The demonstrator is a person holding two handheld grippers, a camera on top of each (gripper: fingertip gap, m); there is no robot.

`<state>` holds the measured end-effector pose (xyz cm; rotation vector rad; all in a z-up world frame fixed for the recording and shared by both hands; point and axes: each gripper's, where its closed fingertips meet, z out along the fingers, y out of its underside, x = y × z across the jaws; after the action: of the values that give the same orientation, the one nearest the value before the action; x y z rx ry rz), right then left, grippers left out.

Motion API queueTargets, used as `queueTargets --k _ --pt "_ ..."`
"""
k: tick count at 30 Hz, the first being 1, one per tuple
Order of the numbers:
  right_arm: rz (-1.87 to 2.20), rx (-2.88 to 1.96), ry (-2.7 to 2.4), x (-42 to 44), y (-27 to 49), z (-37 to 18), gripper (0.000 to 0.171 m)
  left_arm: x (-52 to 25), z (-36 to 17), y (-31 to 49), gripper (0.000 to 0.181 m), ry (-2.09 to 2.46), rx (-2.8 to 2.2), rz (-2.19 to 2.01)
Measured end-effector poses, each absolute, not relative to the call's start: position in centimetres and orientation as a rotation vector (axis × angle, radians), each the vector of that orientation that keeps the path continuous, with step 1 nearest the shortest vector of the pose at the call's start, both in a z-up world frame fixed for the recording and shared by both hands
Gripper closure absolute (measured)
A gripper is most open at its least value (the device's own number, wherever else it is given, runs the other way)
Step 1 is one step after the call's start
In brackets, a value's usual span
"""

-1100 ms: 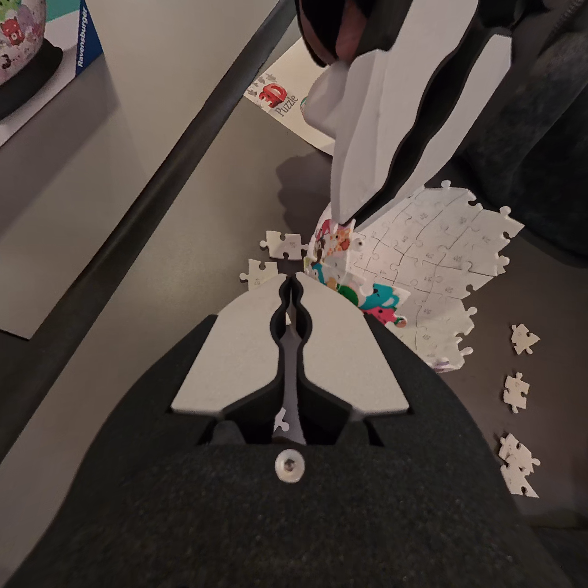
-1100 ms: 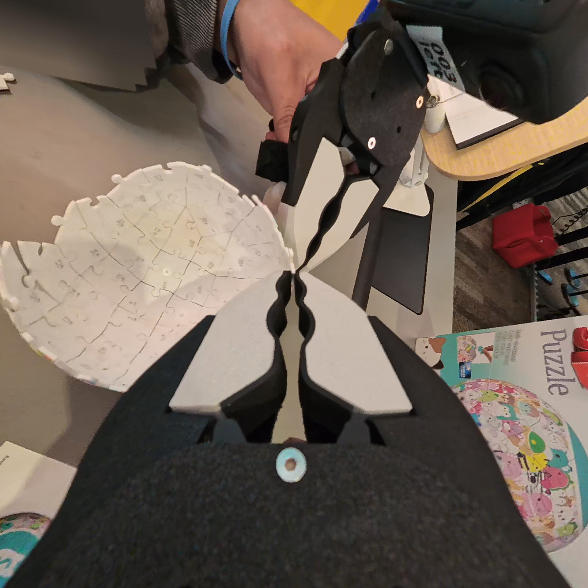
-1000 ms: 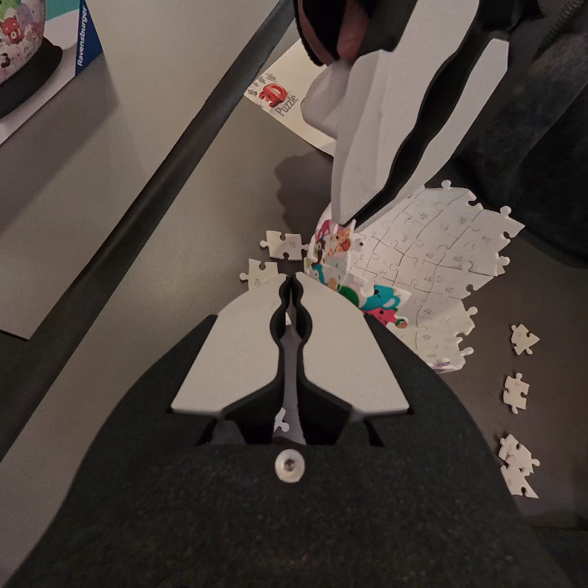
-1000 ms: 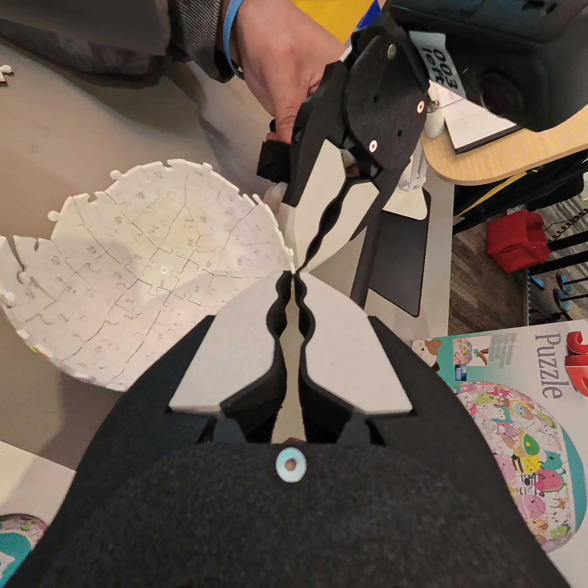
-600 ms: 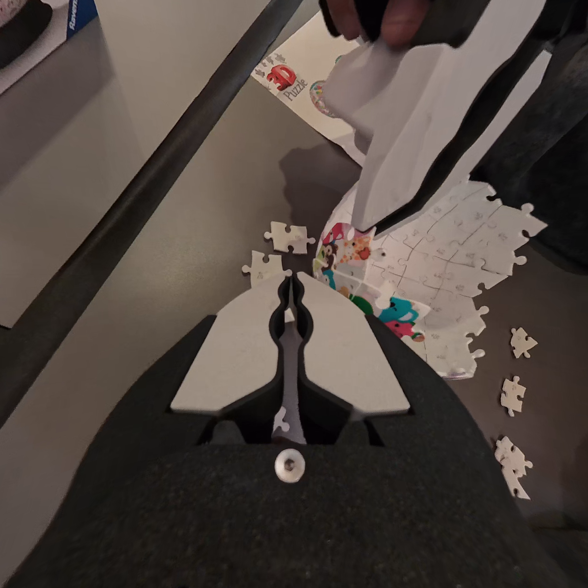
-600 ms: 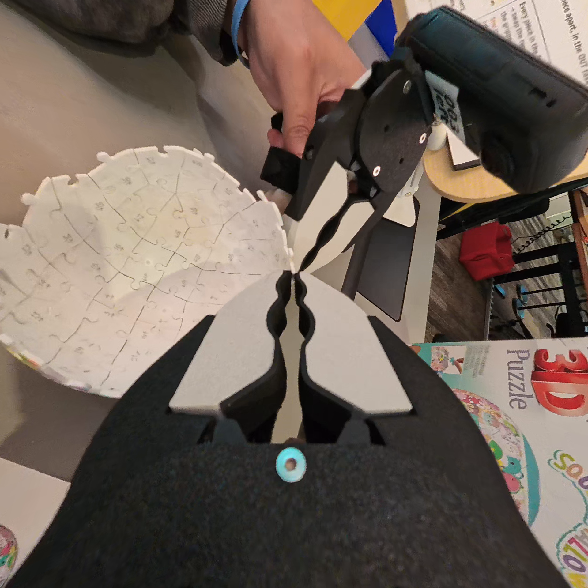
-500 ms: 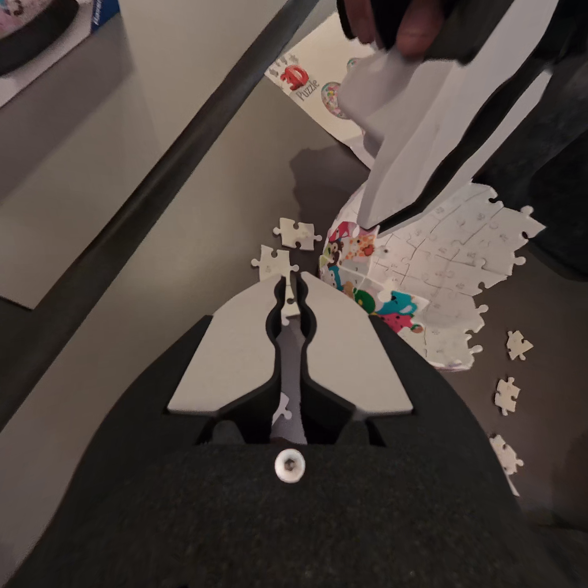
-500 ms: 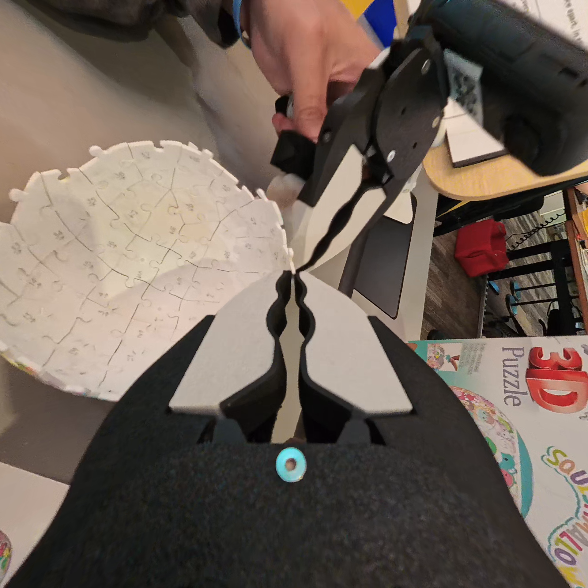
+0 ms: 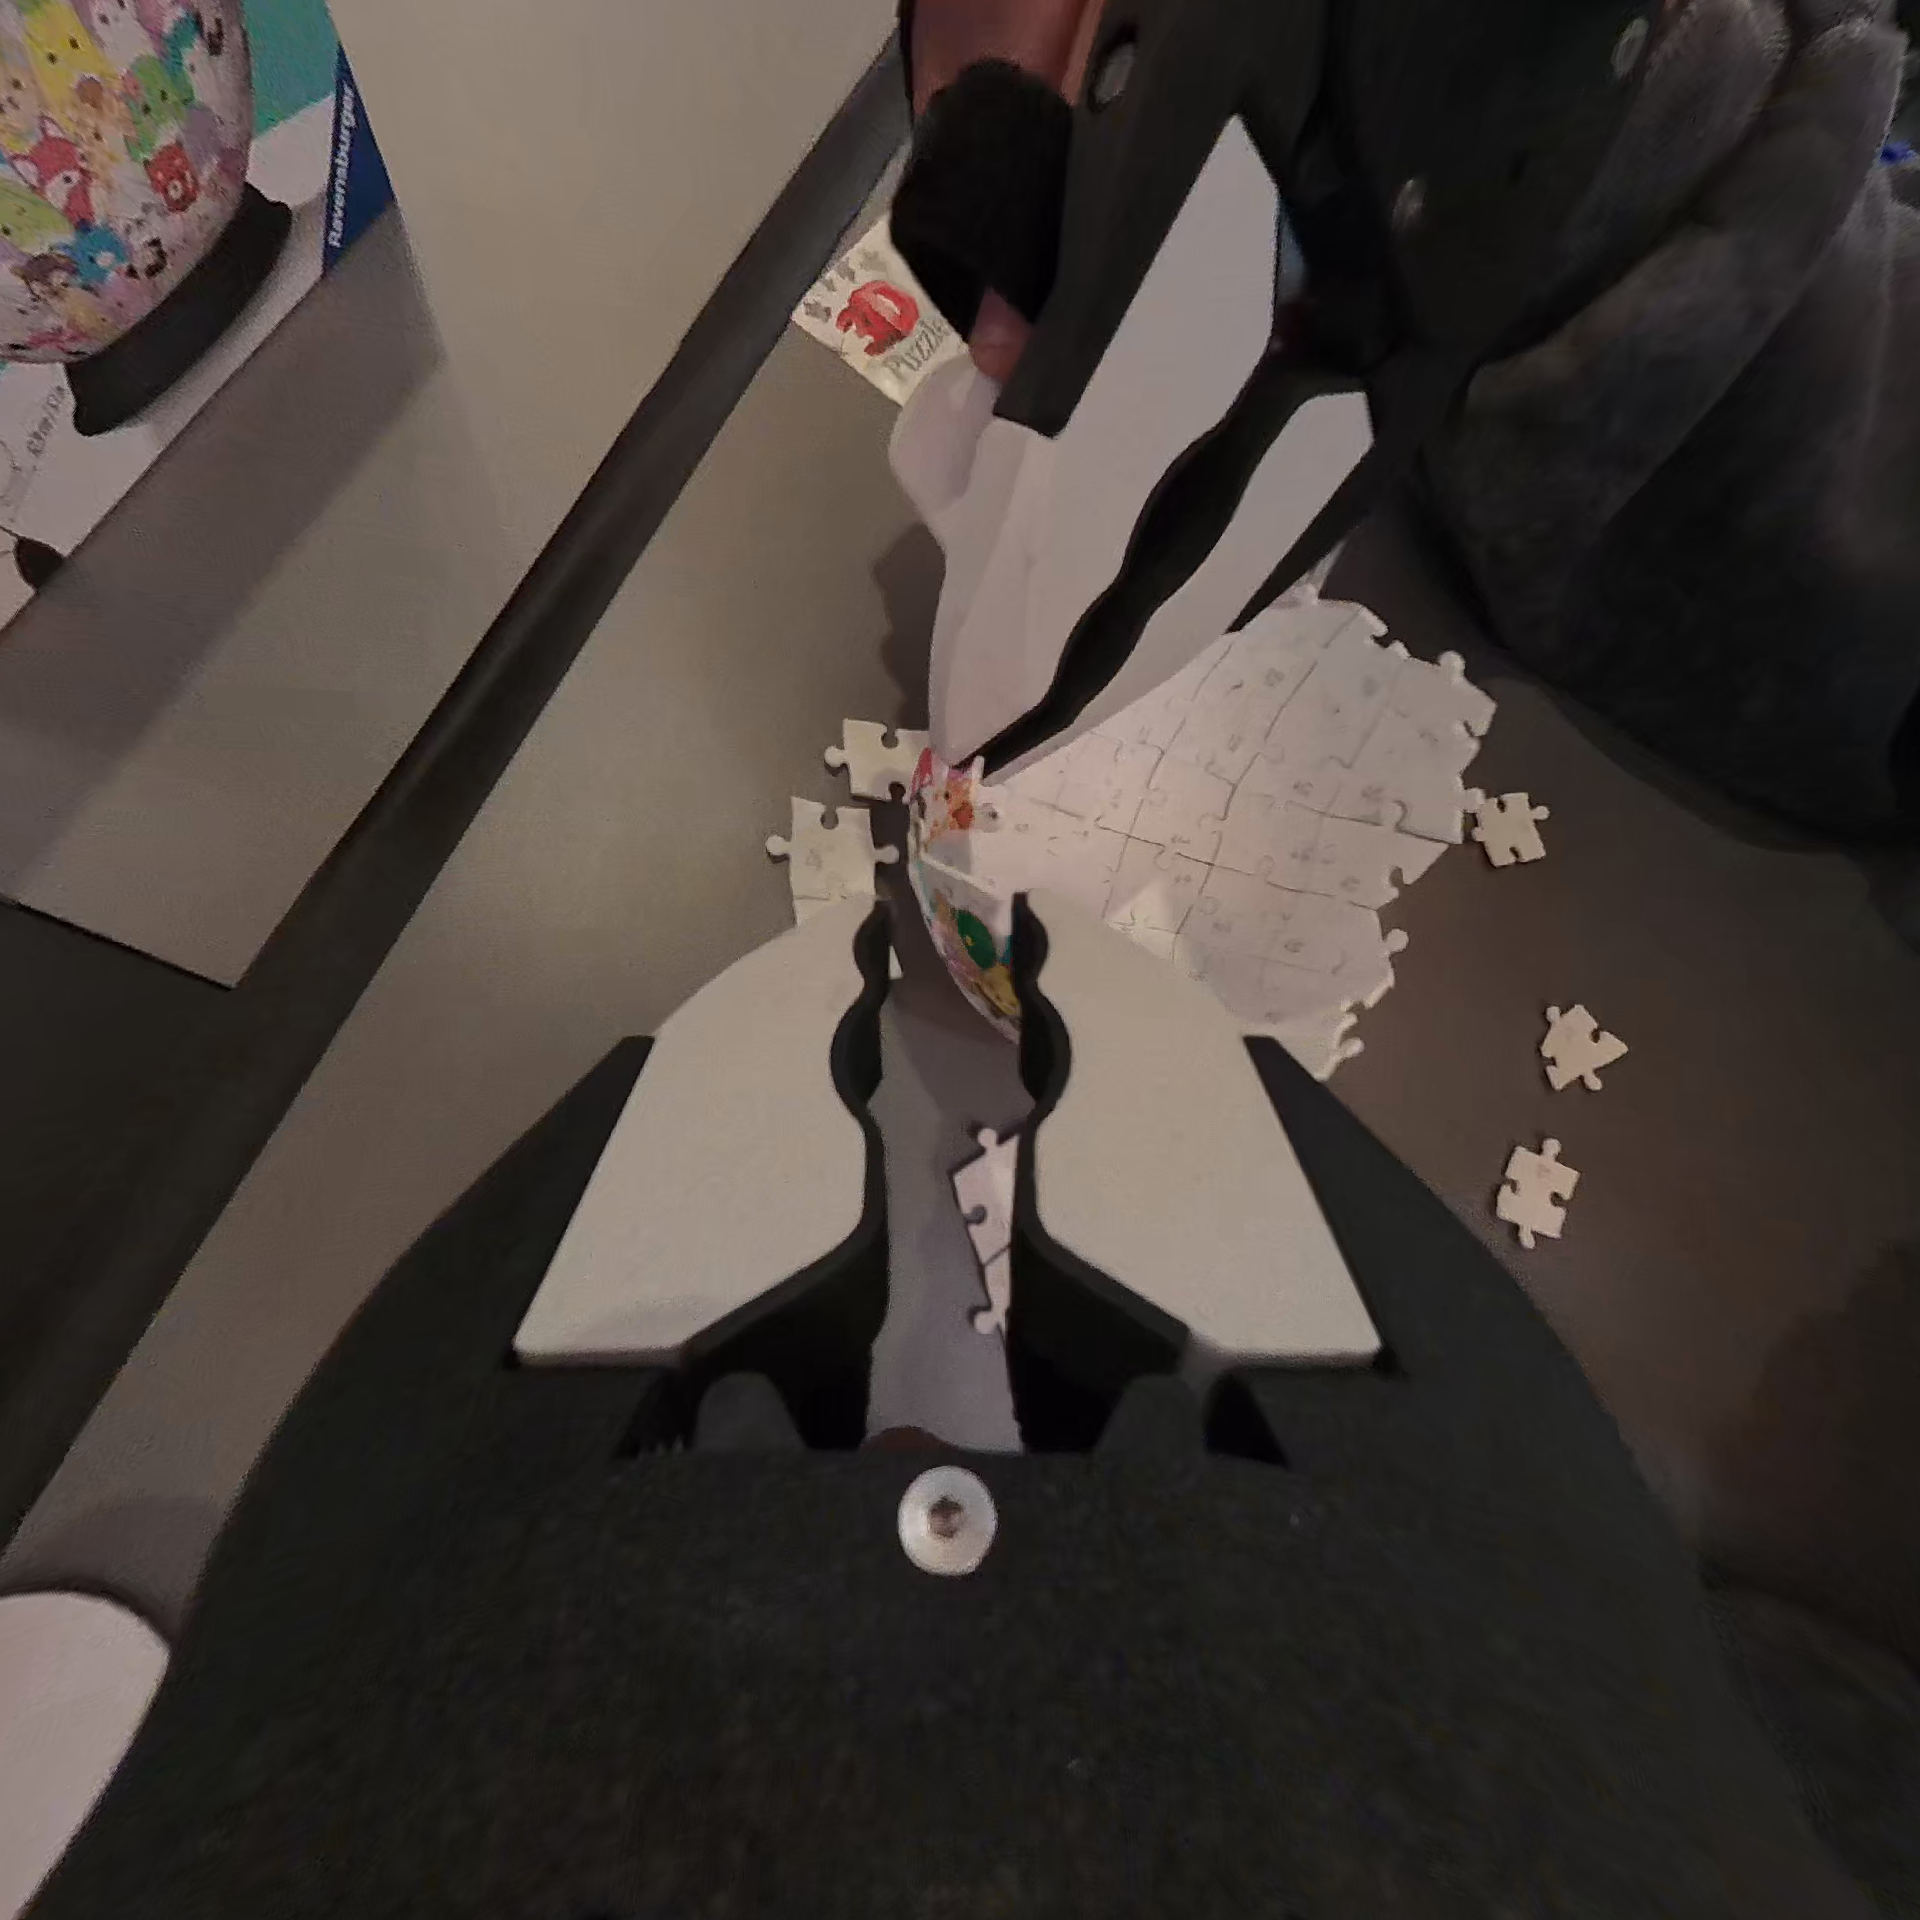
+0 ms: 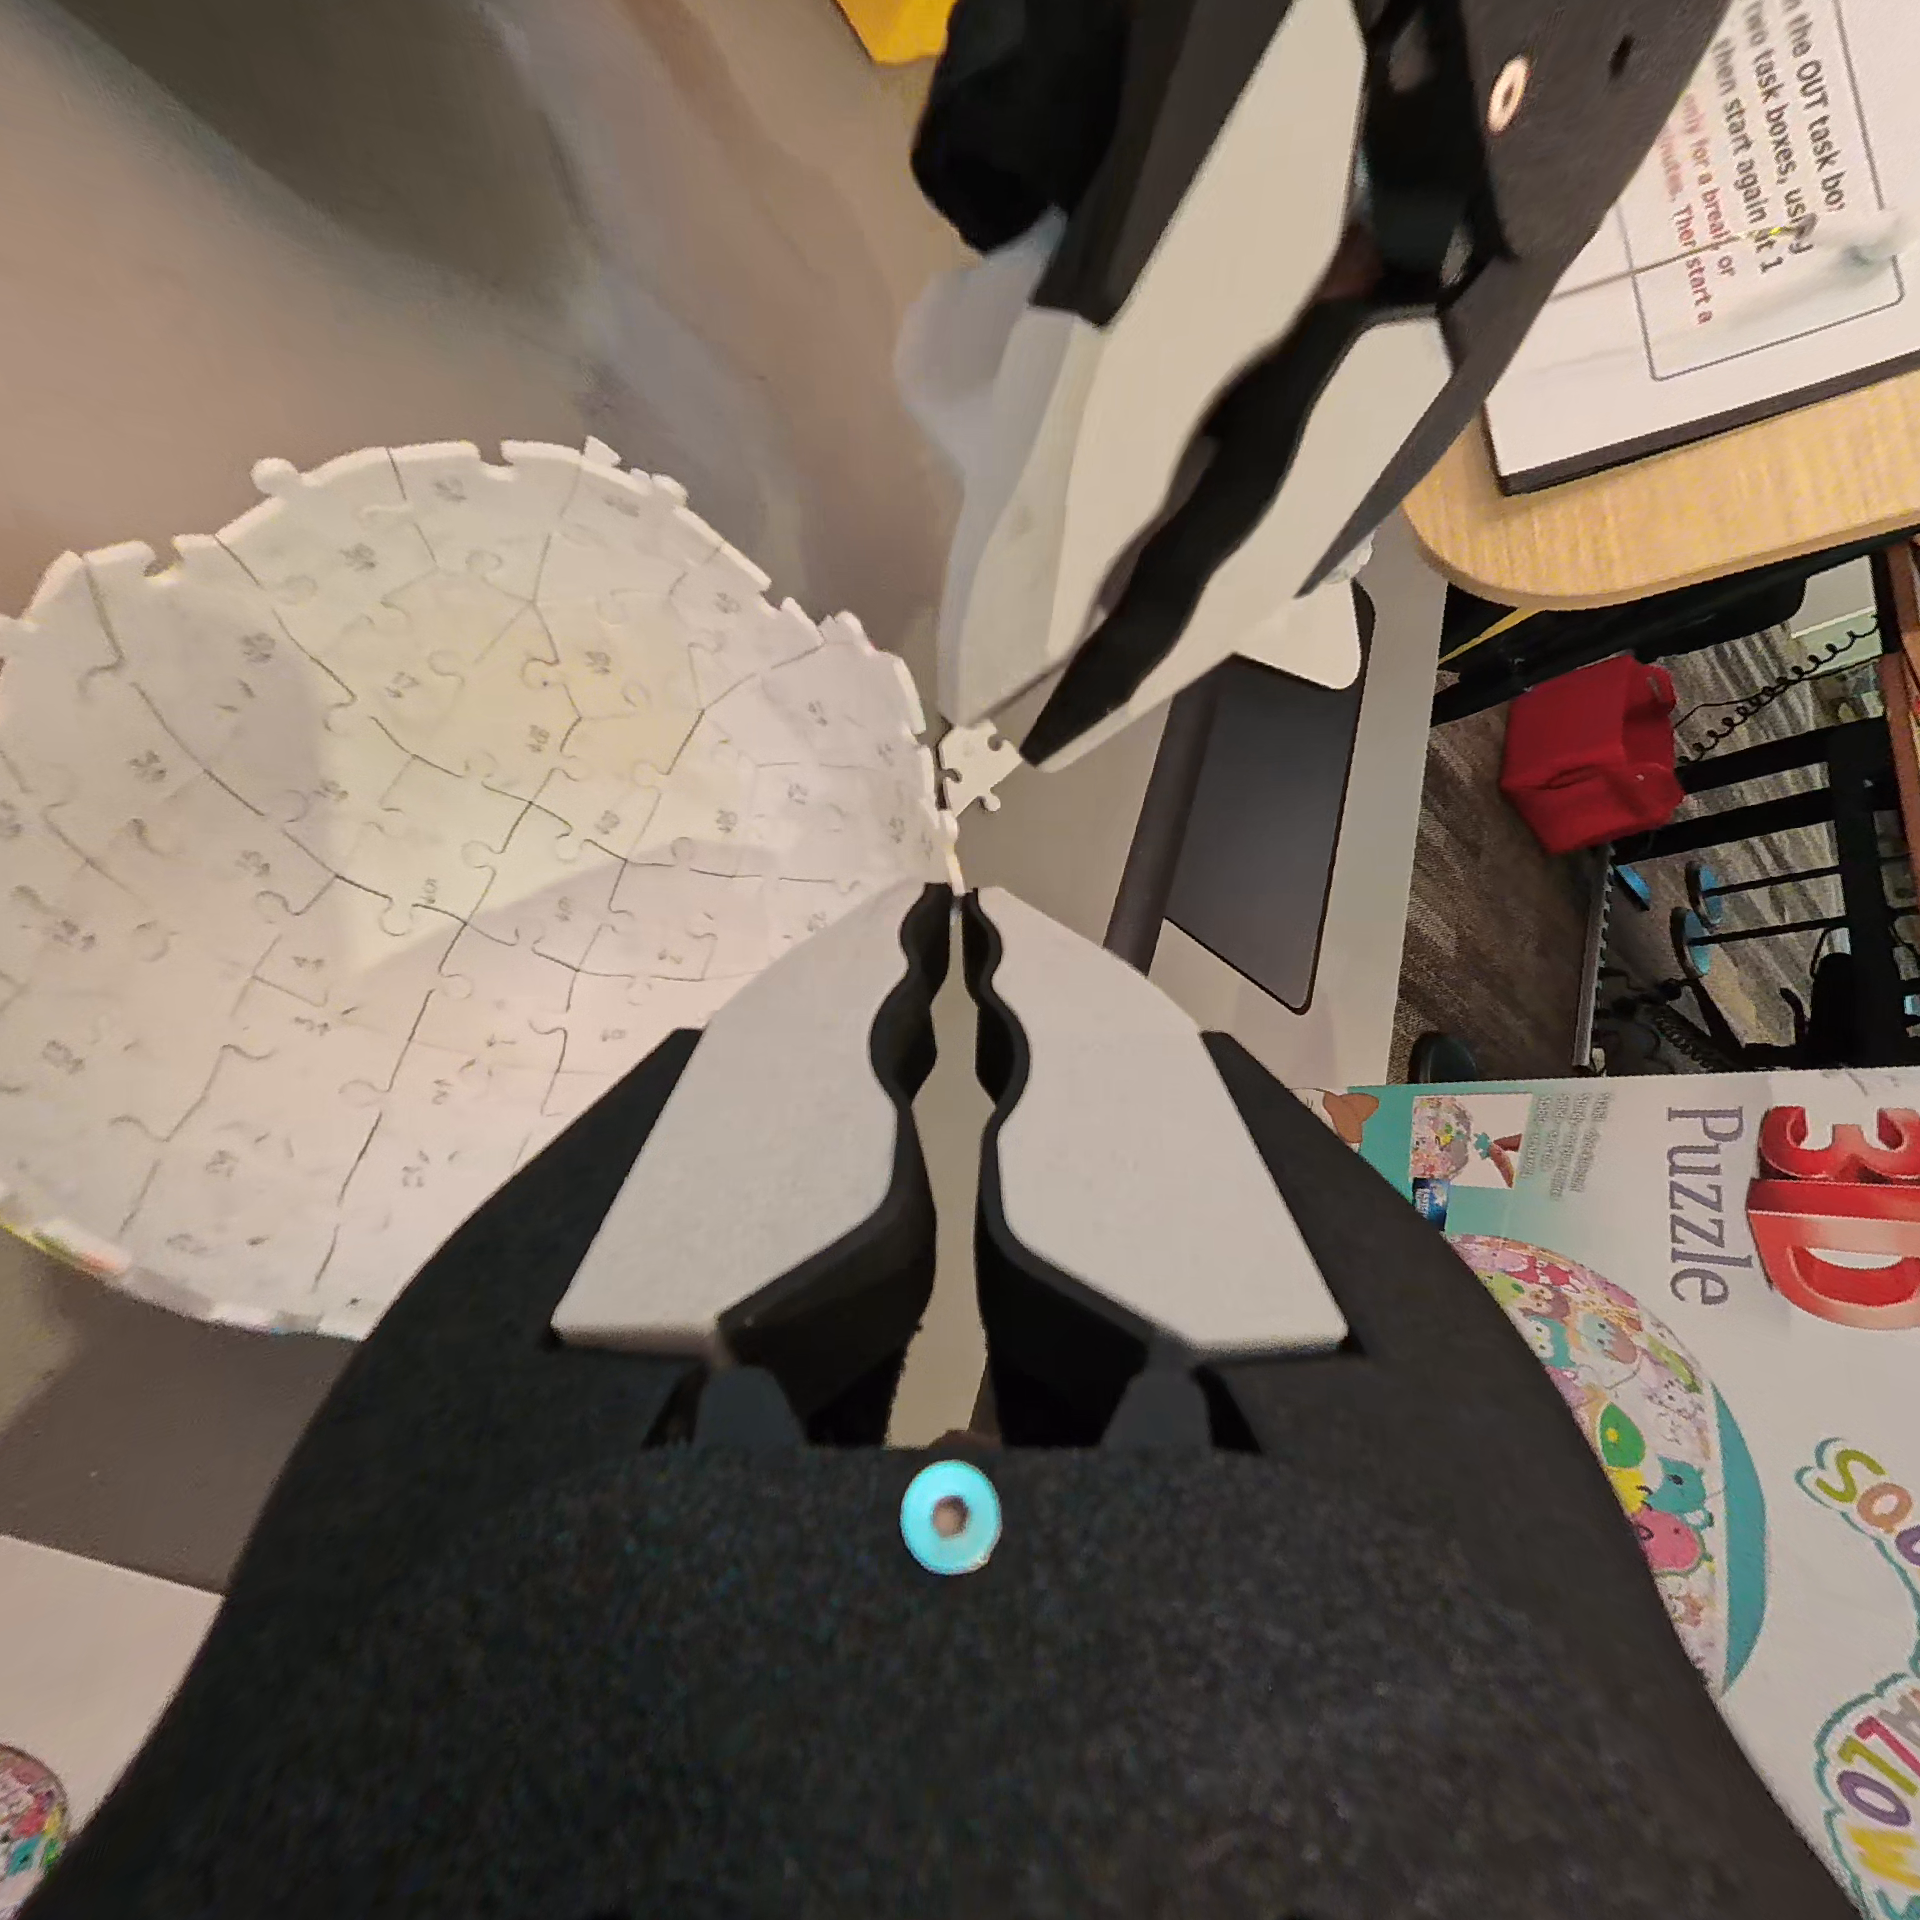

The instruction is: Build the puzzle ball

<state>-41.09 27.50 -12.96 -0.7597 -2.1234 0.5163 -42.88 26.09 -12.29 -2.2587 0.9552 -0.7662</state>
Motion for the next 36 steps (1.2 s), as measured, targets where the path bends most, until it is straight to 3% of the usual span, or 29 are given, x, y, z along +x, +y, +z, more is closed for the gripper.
queueTargets --k 5,13,36 --pt "0.513 -0.767 -2.124 -41.1 27.5 -12.9 0.169 -44.7 -14.4 29.2 0.181 0.736 -2.252 -0.831" --pt "0.521 -0.805 -2.113 -41.0 27.8 -12.8 0.169 -41.7 -17.3 28.5 0.181 0.894 -2.261 -0.865" --pt "0.437 -0.874 -2.091 -41.0 27.7 -12.5 0.168 -41.1 -16.8 28.4 0.181 0.895 -2.247 -0.885"
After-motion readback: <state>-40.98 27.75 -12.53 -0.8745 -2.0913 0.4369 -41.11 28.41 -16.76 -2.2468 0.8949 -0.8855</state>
